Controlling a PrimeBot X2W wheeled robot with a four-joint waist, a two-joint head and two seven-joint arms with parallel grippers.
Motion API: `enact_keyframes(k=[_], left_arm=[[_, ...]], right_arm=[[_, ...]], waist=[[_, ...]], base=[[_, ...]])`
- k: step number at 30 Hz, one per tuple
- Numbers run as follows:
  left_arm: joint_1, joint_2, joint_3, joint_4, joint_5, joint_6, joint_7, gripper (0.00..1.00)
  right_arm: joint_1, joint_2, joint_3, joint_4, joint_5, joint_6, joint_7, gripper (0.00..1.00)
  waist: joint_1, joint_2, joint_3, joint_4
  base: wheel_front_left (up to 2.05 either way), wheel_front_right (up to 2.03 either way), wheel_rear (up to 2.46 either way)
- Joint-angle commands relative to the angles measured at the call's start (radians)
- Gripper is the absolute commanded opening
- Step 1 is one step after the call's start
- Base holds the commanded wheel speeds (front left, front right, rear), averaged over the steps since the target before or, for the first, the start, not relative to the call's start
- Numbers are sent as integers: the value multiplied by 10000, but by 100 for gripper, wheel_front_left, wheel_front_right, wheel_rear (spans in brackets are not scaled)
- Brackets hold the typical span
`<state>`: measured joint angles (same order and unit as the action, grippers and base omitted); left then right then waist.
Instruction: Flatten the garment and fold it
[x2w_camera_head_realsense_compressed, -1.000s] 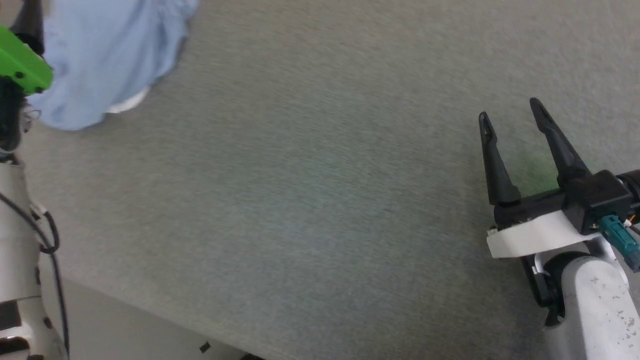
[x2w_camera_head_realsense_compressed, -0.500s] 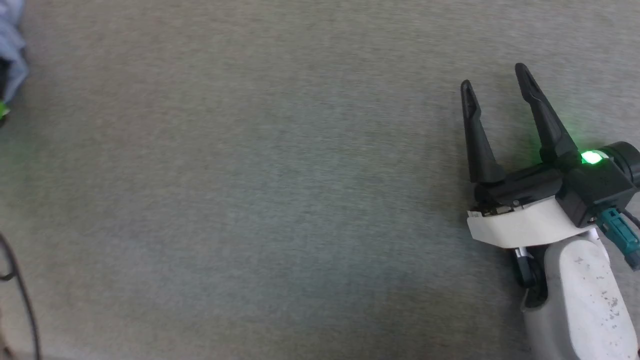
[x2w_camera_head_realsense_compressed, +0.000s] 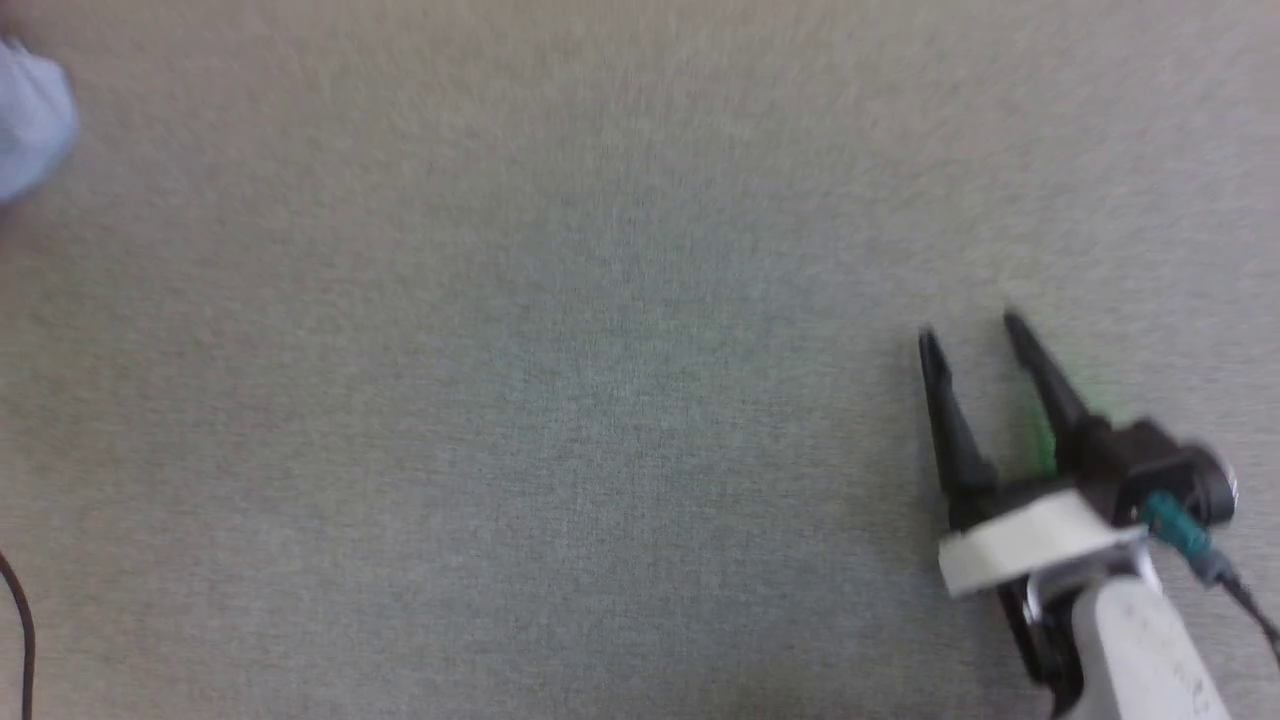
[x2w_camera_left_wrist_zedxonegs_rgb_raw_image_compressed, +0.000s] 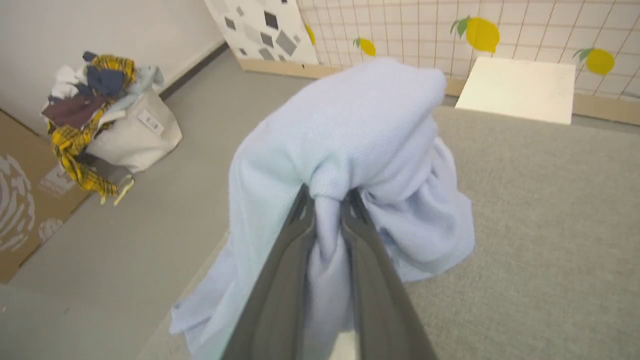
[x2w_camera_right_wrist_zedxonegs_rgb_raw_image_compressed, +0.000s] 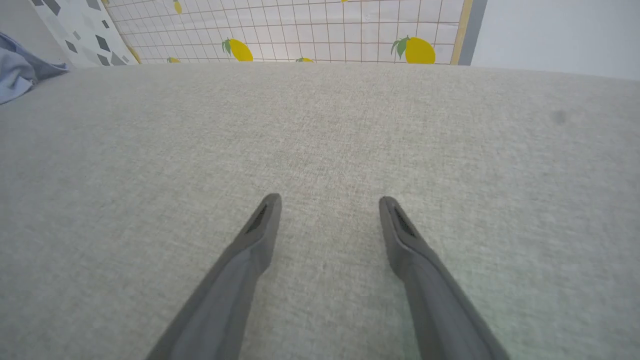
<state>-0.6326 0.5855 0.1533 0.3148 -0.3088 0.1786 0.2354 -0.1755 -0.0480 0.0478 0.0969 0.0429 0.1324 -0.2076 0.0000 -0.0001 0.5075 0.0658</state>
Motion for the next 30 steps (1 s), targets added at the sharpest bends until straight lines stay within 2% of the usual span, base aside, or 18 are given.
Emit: enact_keyframes(k=[1, 7, 14, 15, 22, 24, 30], left_arm=[[-314, 208, -125, -100, 247, -125, -452, 0], [-1517, 106, -967, -277, 383, -1010, -1712, 0], [-2980, -1006, -2377, -657, 440, -1671, -2075, 0], [-3088, -1952, -3187, -950, 265, -1924, -1932, 0], [-2128, -3530, -4294, -1257, -655, -2336, -1347, 0], [-1638, -3853, -4708, -1147, -833, -2424, -1009, 0], [-190, -4304, -6247, 78, -1001, -2716, 557, 0]], right_arm=[[296, -25, -49, 151, 143, -17, -57, 100], [897, -24, -283, 343, 377, -17, -83, 100], [1251, -23, -417, 307, 594, -17, -74, 100], [1406, -23, -401, 277, 678, -17, -46, 100], [1634, -23, -457, 151, 696, -17, 87, 100], [1684, -23, -509, 109, 728, -17, 111, 100], [1628, -22, -388, 68, 864, -17, 127, 100]], waist=[[0, 1, -2418, 123], [0, 1, -3677, -87], [0, 1, -4348, -685], [0, 1, -4545, -1205], [0, 1, -4482, -2177], [0, 1, -4404, -2387], [0, 1, -4121, -2892]], base=[[0, 0, 0], [0, 0, 0], [0, 0, 0], [0, 0, 0], [0, 0, 0], [0, 0, 0], [0, 0, 0]])
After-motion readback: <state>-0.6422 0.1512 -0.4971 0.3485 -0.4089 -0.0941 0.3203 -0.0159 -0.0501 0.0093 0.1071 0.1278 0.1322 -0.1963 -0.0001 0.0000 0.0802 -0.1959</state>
